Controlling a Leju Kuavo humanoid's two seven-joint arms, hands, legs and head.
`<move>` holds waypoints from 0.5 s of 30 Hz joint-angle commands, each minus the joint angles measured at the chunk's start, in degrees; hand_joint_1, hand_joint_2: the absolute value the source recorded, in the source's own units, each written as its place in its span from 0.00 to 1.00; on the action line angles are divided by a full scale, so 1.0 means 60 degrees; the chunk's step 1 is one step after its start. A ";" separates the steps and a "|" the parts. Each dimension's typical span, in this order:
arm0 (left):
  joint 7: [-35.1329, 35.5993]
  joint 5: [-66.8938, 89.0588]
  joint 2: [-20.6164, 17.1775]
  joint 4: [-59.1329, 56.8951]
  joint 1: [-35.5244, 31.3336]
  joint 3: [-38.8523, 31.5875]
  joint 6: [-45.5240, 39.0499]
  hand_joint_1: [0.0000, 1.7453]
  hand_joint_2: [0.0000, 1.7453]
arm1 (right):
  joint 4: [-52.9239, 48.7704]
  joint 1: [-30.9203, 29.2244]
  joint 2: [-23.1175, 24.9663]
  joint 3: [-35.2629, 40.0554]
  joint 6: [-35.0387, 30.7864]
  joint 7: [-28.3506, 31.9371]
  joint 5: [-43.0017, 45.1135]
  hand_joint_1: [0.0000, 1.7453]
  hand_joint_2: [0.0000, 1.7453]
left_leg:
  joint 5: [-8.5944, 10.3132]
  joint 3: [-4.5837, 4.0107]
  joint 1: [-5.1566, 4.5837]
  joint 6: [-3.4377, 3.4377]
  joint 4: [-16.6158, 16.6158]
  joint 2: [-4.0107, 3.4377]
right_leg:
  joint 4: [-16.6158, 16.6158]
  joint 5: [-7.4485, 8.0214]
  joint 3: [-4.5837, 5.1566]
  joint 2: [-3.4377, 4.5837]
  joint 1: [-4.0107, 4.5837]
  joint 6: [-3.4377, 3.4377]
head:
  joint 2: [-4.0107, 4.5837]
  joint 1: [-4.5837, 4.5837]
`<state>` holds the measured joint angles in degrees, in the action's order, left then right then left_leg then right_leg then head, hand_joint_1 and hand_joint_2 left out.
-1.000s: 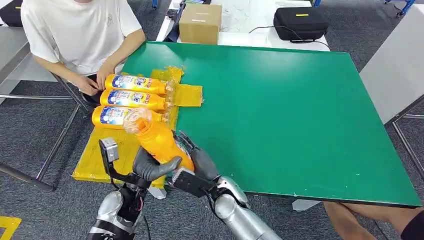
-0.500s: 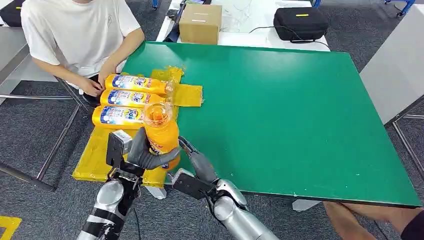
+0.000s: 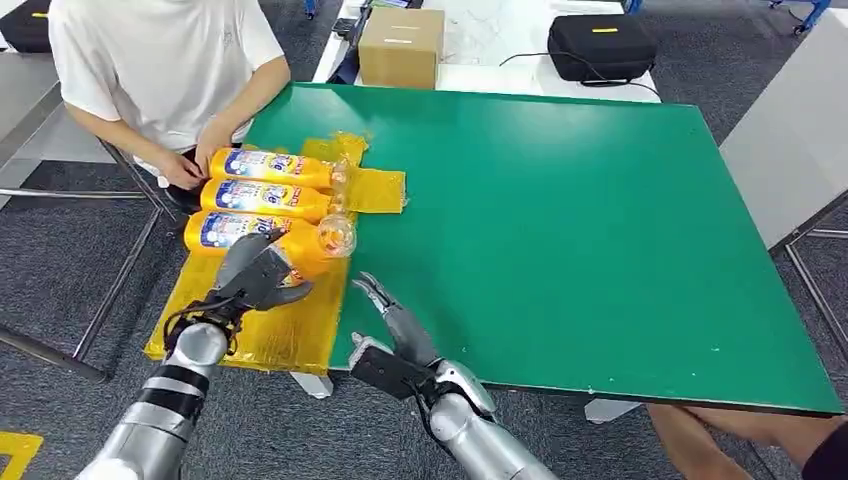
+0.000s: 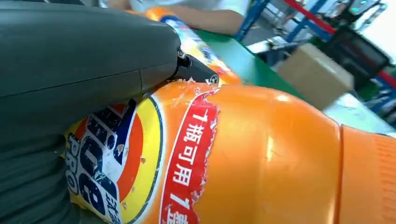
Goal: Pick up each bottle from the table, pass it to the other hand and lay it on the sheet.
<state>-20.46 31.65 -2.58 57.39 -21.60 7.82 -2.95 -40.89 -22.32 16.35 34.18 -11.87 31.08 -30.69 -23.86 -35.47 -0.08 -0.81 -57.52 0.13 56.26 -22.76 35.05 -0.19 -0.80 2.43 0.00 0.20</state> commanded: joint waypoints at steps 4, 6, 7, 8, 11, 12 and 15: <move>0.0903 0.1377 -0.1181 -0.3007 -0.1227 -0.0043 -0.0006 1.00 1.00 | 0.0748 -0.0275 -0.0102 -0.0309 0.0035 0.0084 0.0102 0.00 0.00 | -0.0024 0.0057 0.0016 0.0014 0.0001 0.0001 | -0.0006 -0.0021 -0.0062 0.0006 0.0016 -0.0019 | 0.0000 0.0004; 0.1030 0.1607 -0.1189 -0.3167 -0.1283 -0.0180 -0.0039 1.00 1.00 | 0.0758 -0.0268 -0.0107 -0.0369 0.0051 0.0096 0.0095 0.00 0.00 | -0.0009 0.0035 -0.0002 0.0008 0.0011 -0.0010 | -0.0004 -0.0006 -0.0034 0.0016 -0.0002 -0.0011 | 0.0000 0.0004; 0.1106 0.1729 -0.1229 -0.3189 -0.1302 -0.0147 -0.0009 1.00 1.00 | 0.0765 -0.0272 -0.0103 -0.0373 0.0085 0.0102 0.0091 0.00 0.00 | -0.0020 0.0066 0.0010 0.0017 0.0013 -0.0027 | -0.0012 -0.0009 -0.0062 0.0032 0.0011 -0.0021 | 0.0000 0.0004; 0.1116 0.1808 -0.1289 -0.3192 -0.1303 -0.0104 0.0055 1.00 1.00 | 0.0771 -0.0272 -0.0095 -0.0370 0.0115 0.0110 0.0090 0.00 0.00 | -0.0014 0.0056 0.0005 0.0014 0.0016 -0.0022 | -0.0011 -0.0006 -0.0050 0.0022 0.0006 -0.0019 | 0.0000 0.0000; 0.1046 0.1912 -0.1530 -0.3224 -0.1288 -0.0001 0.0497 1.00 1.00 | 0.0810 -0.0283 -0.0078 -0.0379 0.0134 0.0162 0.0090 0.00 0.00 | -0.0012 0.0054 0.0009 0.0015 0.0010 -0.0013 | -0.0007 -0.0009 -0.0042 0.0009 0.0010 -0.0020 | 0.0000 0.0000; 0.1046 0.1912 -0.1530 -0.3224 -0.1288 -0.0001 0.0497 1.00 1.00 | 0.0810 -0.0283 -0.0078 -0.0379 0.0134 0.0162 0.0090 0.00 0.00 | -0.0011 0.0051 0.0007 0.0014 0.0010 -0.0016 | -0.0004 -0.0008 -0.0040 0.0012 0.0008 -0.0017 | 0.0000 0.0004; 0.0871 0.2177 -0.1892 -0.3203 -0.1307 0.0458 0.1153 1.00 1.00 | 0.0930 -0.0349 -0.0065 -0.0398 0.0158 0.0257 0.0112 0.00 0.00 | -0.0013 0.0069 0.0006 0.0017 0.0015 -0.0031 | -0.0004 -0.0005 -0.0052 0.0030 0.0007 -0.0018 | 0.0000 0.0000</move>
<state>-14.66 43.10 -9.90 44.94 -28.04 7.45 -0.83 -39.45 -22.30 16.44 32.92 -11.45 31.89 -30.29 -23.85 -35.32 -0.07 -0.77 -57.49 0.08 56.31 -22.73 34.95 -0.17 -0.78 2.36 0.00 0.20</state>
